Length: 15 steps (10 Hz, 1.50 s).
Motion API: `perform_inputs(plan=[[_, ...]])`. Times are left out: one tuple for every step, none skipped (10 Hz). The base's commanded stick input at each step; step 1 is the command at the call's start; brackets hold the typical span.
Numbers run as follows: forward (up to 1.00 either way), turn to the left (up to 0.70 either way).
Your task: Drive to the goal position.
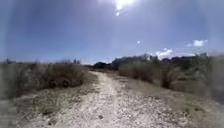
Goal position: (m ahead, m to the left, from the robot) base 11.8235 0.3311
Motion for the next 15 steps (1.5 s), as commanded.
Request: perform_inputs(plan=[[0.70, 0.00], [0.70, 0.00], [0.70, 0.00], [0.70, 0.00], [0.70, 0.00], [0.70, 0.00], [0.70, 0.00], [0.70, 0.00], [0.70, 0.00], [0.70, 0.00], [0.70, 0.00], [0.70, 0.00], [0.70, 0.00], [0.70, 0.00], [0.70, 0.00]])
